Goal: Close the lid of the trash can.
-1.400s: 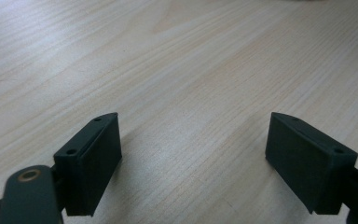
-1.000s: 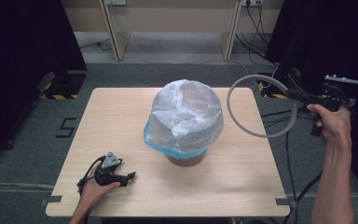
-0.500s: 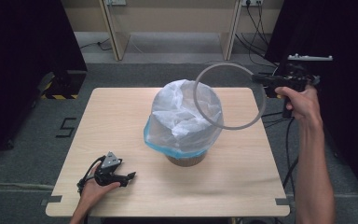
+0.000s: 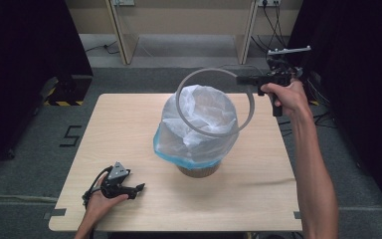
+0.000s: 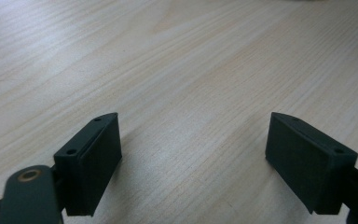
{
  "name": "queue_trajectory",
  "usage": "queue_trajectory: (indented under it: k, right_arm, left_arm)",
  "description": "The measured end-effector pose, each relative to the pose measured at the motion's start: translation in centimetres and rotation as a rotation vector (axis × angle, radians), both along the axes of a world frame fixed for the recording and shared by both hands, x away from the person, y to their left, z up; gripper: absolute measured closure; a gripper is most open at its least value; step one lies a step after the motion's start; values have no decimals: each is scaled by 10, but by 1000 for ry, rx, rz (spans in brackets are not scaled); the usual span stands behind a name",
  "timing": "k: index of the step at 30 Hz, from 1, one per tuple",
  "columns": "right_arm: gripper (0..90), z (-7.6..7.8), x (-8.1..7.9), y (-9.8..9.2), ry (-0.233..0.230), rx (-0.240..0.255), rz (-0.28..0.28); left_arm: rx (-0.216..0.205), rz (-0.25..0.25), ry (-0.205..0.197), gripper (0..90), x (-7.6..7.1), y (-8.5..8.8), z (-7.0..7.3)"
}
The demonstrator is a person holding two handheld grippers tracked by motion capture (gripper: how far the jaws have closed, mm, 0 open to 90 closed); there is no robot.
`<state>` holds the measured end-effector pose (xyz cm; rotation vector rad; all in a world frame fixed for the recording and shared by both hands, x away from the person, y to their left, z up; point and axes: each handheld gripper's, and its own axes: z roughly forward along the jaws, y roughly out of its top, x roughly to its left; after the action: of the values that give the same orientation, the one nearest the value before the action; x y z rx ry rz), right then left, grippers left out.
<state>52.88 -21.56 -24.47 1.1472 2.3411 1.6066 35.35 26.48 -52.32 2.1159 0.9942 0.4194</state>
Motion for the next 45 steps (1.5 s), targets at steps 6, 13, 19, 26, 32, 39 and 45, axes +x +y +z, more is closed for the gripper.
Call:
queue_trajectory:
  k: [6, 13, 19, 26, 32, 39, 45]
  right_arm:
    - [839, -6, 9, 21, 46, -20, 39]
    - [839, -16, 19, 39, 105, -57, 69]
    - [838, -21, 24, 46, 123, -100, 69]
    - [832, -24, 21, 48, 103, -134, 66]
    - [738, -21, 19, 47, 67, -164, 57]
    - [784, -21, 12, 44, -5, -180, 51]
    - [829, -29, 11, 51, -33, -223, 58]
  left_arm:
    - [0, 0, 0, 172, 0, 0, 0]
    - [0, 0, 0, 172, 0, 0, 0]
    - [0, 0, 0, 172, 0, 0, 0]
    - [0, 0, 0, 172, 0, 0, 0]
    - [0, 0, 0, 172, 0, 0, 0]
    - [-6, 1, 4, 173, 0, 0, 0]
    - [-82, 21, 16, 178, 4, 1, 7]
